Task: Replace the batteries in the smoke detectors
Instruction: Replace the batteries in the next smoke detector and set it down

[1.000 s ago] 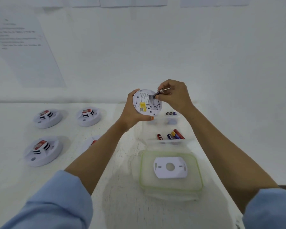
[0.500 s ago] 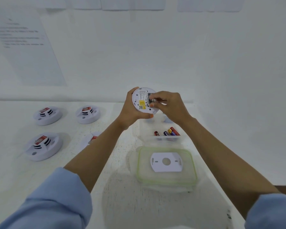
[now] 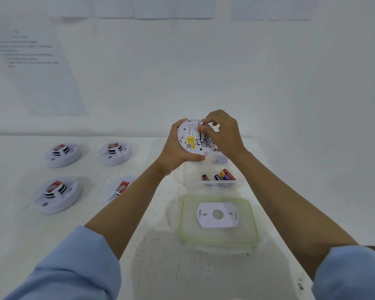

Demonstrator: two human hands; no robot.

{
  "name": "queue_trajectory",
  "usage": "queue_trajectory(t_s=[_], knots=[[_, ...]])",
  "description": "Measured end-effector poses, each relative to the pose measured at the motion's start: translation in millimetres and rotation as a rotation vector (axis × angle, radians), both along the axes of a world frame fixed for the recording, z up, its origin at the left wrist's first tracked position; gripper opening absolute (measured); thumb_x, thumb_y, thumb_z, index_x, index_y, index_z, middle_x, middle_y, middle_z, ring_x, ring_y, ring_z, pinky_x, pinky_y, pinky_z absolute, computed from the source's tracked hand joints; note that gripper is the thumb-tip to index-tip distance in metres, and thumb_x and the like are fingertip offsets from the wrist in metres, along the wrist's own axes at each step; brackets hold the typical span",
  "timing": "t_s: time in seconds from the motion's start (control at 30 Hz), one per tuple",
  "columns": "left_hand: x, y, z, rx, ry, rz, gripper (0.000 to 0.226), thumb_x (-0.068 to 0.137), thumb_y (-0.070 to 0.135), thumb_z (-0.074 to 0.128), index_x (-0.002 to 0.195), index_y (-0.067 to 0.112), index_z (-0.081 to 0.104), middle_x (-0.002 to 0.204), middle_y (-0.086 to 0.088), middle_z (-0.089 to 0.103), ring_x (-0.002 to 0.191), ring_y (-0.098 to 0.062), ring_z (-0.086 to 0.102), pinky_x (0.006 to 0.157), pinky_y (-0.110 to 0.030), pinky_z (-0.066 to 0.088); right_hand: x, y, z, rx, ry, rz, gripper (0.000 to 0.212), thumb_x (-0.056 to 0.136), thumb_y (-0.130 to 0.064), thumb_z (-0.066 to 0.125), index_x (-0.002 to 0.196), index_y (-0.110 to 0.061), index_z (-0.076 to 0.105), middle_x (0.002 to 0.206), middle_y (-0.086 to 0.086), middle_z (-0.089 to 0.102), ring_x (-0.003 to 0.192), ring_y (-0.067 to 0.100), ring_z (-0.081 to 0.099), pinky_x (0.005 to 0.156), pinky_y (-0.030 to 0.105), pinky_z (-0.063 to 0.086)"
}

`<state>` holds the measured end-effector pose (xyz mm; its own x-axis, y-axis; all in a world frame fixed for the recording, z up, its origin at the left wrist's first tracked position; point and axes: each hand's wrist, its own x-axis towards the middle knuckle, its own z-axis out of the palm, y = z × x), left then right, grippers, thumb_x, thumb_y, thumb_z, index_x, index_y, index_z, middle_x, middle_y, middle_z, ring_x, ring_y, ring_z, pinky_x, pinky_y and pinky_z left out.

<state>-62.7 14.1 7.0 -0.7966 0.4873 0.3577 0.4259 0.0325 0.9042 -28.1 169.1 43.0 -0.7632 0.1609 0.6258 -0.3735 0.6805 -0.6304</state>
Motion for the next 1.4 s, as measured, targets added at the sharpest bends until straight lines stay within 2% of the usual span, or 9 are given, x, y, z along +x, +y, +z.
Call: queue_trajectory(t_s=[0.17, 0.33, 0.43, 0.57, 0.7, 0.83, 1.03, 1.2, 1.4], knots=[[-1, -1, -1, 0.005, -0.005, -0.006, 0.101, 0.048, 0.010, 0.082, 0.134, 0.013, 0.029, 0.132, -0.007, 0.042, 0.117, -0.015, 0.047, 0.100, -0.033, 0.047, -2, 0, 0, -0.016, -0.072, 0.014, 0.016, 0.082, -0.017, 0.068, 0.092, -0.005, 0.065, 0.097, 0.006, 0.064, 0.082, 0.012, 0.052, 0.073, 0.021, 0.043], [-4, -5, 1, 0.063, -0.044, -0.003, 0.099, 0.048, 0.002, 0.079, 0.131, 0.014, 0.028, 0.120, 0.006, 0.045, 0.106, 0.003, 0.052, 0.088, -0.020, 0.051, 4, -3, 9, -0.001, 0.023, 0.067, 0.009, 0.080, -0.007, 0.068, 0.087, -0.003, 0.064, 0.083, 0.007, 0.066, 0.071, 0.004, 0.054, 0.067, 0.008, 0.043], [-7, -5, 3, 0.089, -0.066, -0.008, 0.095, 0.049, -0.001, 0.078, 0.129, 0.018, 0.029, 0.118, 0.010, 0.046, 0.105, 0.001, 0.053, 0.084, -0.017, 0.051, 7, -7, 6, -0.006, 0.157, 0.067, 0.019, 0.078, 0.002, 0.066, 0.097, -0.001, 0.066, 0.087, 0.009, 0.067, 0.070, 0.003, 0.058, 0.071, 0.007, 0.047], [-12, -6, 3, 0.100, -0.059, -0.018, 0.093, 0.049, 0.001, 0.082, 0.129, 0.009, 0.034, 0.121, -0.004, 0.050, 0.109, -0.013, 0.055, 0.085, -0.025, 0.052, 8, -3, -3, 0.161, 0.228, 0.139, 0.010, 0.074, 0.003, 0.070, 0.084, 0.003, 0.068, 0.085, 0.013, 0.069, 0.078, 0.013, 0.062, 0.073, 0.016, 0.053], [-12, -9, 3, 0.105, -0.068, -0.023, 0.098, 0.047, 0.005, 0.084, 0.130, 0.011, 0.032, 0.121, 0.000, 0.050, 0.105, -0.001, 0.056, 0.083, -0.022, 0.051, 11, 2, -8, 0.239, 0.148, 0.213, 0.010, 0.074, -0.002, 0.071, 0.083, 0.002, 0.071, 0.089, 0.015, 0.070, 0.086, 0.016, 0.064, 0.079, 0.022, 0.054], [-12, -10, 3, 0.085, -0.074, -0.037, 0.104, 0.043, 0.016, 0.084, 0.132, 0.012, 0.031, 0.124, -0.001, 0.048, 0.108, -0.004, 0.055, 0.088, -0.028, 0.051, 11, 3, -5, 0.111, 0.016, 0.257, 0.012, 0.075, 0.003, 0.069, 0.087, 0.001, 0.072, 0.094, 0.013, 0.069, 0.090, 0.010, 0.061, 0.082, 0.020, 0.053], [-9, -9, 5, 0.070, -0.079, -0.064, 0.103, 0.046, 0.002, 0.082, 0.133, 0.015, 0.028, 0.126, 0.000, 0.044, 0.112, -0.009, 0.050, 0.085, -0.024, 0.053, 7, 10, 7, -0.016, -0.239, 0.189, 0.036, 0.066, -0.010, 0.081, 0.100, -0.013, 0.071, 0.113, -0.001, 0.050, 0.102, 0.005, 0.045, 0.078, -0.002, 0.032], [-9, -1, 8, 0.078, -0.065, -0.059, 0.103, 0.047, -0.001, 0.080, 0.135, 0.012, 0.027, 0.127, -0.001, 0.043, 0.109, -0.004, 0.052, 0.081, -0.020, 0.053, 3, 14, 16, -0.458, -0.502, 0.366, 0.037, 0.066, 0.007, 0.075, 0.098, -0.009, 0.068, 0.100, 0.000, 0.064, 0.097, 0.021, 0.059, 0.075, 0.022, 0.057], [-17, 2, 5, 0.057, -0.068, -0.038, 0.101, 0.048, -0.001, 0.080, 0.133, 0.015, 0.028, 0.123, 0.007, 0.045, 0.107, 0.001, 0.052, 0.083, -0.019, 0.052, -6, 13, 11, -0.493, -0.475, 0.357, 0.025, 0.075, 0.002, 0.071, 0.095, -0.011, 0.068, 0.093, -0.003, 0.068, 0.084, 0.010, 0.064, 0.069, 0.017, 0.054]])
